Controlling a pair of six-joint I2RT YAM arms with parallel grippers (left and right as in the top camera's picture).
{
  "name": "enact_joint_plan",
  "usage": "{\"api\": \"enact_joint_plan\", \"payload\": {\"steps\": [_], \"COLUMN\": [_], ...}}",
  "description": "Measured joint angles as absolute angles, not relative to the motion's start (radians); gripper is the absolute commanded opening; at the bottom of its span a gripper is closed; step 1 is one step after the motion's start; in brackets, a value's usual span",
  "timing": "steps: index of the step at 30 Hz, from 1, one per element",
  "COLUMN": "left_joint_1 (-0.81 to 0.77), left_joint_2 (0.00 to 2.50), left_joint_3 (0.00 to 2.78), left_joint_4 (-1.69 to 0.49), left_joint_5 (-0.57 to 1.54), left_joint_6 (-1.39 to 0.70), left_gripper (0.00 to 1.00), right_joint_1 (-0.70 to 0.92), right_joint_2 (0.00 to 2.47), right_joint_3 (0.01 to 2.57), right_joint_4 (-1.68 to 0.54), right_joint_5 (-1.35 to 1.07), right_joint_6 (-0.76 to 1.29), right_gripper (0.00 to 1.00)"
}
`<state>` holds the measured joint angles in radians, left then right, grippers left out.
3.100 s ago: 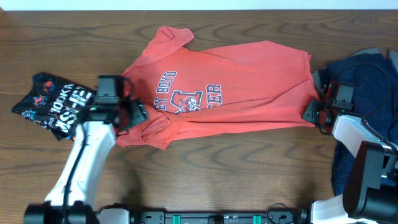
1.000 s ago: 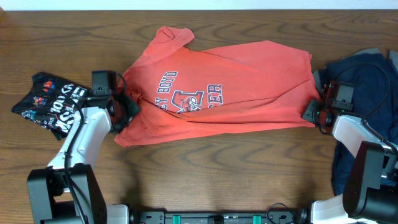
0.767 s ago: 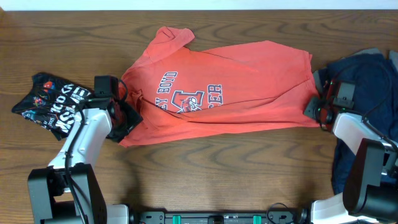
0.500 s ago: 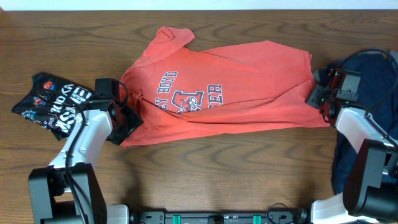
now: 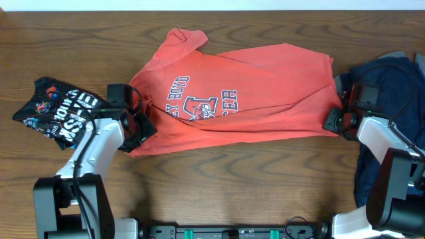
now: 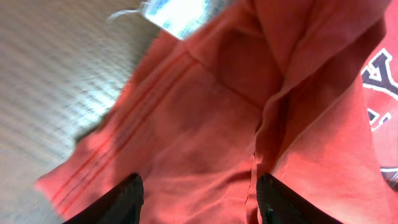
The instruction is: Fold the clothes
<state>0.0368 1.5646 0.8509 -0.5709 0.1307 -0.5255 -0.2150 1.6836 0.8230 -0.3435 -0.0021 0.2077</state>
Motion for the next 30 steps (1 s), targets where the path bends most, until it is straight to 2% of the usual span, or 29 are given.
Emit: {"api": "enact_joint_plan", "payload": {"steps": [9,18,24,30], "left_joint_1": [0.037,0.163,0.29,0.311], "left_joint_2": [1.588,1.588,1.586,1.56], "left_joint_3": [0.79,0.784,0.784,0.788], "left_joint_4": [-0.58,-0.632,-0.643,-0.647], "left_joint_5": [0.072,0.046,0.085,0.182], "left_joint_6": [-0.511,-0.519,-0.509,-0.441], "left_gripper": [0.61,0.65,0.71,0.8], "right_joint_1": [-0.215,-0.215,-0.215,-0.215], "right_joint_2": [1.674,1.641,1.633,1.633], "right_joint_3": [0.798,0.81,0.815,0.829], "right_joint_4": [-0.336,-0.566,-0.688,-0.714], "right_joint_5": [0.091,0.075,0.055,0.025], "right_joint_6": [0.197,0.236,0.281,0.281], "right_gripper": [0.52,0.57,0.62,0.66]}}
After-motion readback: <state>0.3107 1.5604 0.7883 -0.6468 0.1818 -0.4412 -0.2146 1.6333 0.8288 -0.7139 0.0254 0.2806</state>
